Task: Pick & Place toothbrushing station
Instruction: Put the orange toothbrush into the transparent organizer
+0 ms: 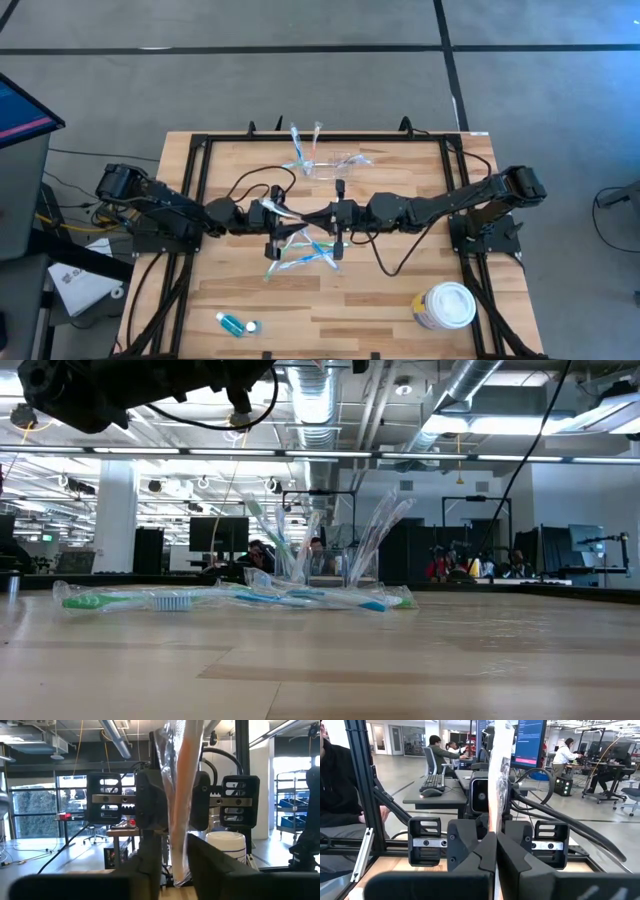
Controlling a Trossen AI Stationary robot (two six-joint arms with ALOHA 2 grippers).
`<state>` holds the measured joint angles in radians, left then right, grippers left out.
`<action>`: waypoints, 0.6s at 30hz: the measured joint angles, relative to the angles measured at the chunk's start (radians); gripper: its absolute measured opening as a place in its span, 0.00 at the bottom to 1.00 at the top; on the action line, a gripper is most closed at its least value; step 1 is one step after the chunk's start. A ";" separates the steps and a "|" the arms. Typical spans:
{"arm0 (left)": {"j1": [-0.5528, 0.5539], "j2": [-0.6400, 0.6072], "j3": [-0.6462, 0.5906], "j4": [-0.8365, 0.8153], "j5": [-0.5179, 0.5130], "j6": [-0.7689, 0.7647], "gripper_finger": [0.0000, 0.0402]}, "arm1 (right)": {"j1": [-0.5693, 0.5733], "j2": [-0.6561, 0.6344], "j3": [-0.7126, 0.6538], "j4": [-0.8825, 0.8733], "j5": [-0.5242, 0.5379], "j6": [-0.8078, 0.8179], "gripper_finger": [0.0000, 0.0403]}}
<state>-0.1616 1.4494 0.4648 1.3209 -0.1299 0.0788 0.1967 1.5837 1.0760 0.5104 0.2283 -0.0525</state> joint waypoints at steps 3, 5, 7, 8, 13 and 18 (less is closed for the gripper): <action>0.000 0.000 0.000 0.000 0.001 0.000 0.08 | 0.000 0.000 0.000 0.000 0.000 0.000 0.00; 0.000 0.000 0.000 0.001 0.001 0.008 0.04 | 0.000 0.000 0.000 0.000 0.000 0.000 0.00; 0.000 0.000 0.000 0.003 0.002 0.014 0.04 | 0.000 0.003 0.000 0.001 0.000 0.000 0.00; 0.000 0.000 0.000 0.003 0.002 0.014 0.05 | 0.000 0.008 0.000 0.006 0.000 0.000 0.00; 0.000 0.000 -0.001 -0.002 0.002 0.012 0.03 | 0.000 0.010 0.000 -0.003 0.000 0.000 0.00; 0.000 0.000 -0.002 -0.011 0.001 -0.012 0.03 | 0.000 0.003 0.000 -0.014 0.000 -0.002 0.00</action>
<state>-0.1616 1.4494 0.4625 1.3099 -0.1287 0.0663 0.1963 1.5864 1.0760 0.4969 0.2283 -0.0541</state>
